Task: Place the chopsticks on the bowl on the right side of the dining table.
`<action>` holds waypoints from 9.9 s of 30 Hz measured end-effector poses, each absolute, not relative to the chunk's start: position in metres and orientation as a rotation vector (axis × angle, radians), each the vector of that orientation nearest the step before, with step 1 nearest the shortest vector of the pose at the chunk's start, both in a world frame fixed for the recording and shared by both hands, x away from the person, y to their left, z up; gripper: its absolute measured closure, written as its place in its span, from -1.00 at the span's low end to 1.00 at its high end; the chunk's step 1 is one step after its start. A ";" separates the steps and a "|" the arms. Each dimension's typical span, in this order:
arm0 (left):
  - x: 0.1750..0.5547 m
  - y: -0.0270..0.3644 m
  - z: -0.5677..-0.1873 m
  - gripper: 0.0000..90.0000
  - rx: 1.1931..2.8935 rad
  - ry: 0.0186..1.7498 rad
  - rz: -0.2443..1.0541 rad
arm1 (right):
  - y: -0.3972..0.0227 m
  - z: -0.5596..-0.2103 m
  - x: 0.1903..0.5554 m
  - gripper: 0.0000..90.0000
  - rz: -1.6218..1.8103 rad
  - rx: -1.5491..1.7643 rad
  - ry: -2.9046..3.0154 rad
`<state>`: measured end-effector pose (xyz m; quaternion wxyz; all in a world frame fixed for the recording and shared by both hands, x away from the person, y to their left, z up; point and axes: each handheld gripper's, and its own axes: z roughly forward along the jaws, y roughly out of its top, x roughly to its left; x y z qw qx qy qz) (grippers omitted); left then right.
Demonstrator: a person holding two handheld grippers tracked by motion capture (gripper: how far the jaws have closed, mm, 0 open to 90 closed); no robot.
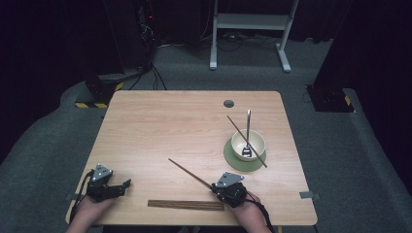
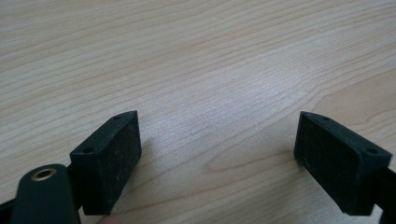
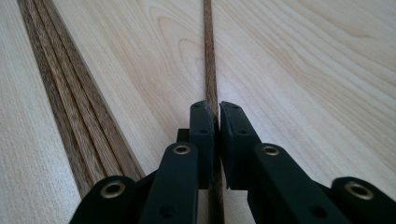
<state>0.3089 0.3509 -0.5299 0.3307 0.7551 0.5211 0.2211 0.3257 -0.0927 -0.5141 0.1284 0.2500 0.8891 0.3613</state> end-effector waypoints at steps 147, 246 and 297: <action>0.309 0.351 -0.530 -0.68 1.977 1.361 0.575 | -0.206 -0.480 0.343 0.70 1.066 1.166 2.083; 0.480 0.050 -0.476 -0.47 1.934 1.016 0.579 | -0.278 -0.474 0.400 0.27 0.980 1.339 1.945; 0.445 0.052 -0.481 -0.26 1.911 1.013 0.554 | -0.262 -0.476 0.402 0.21 0.982 1.287 2.010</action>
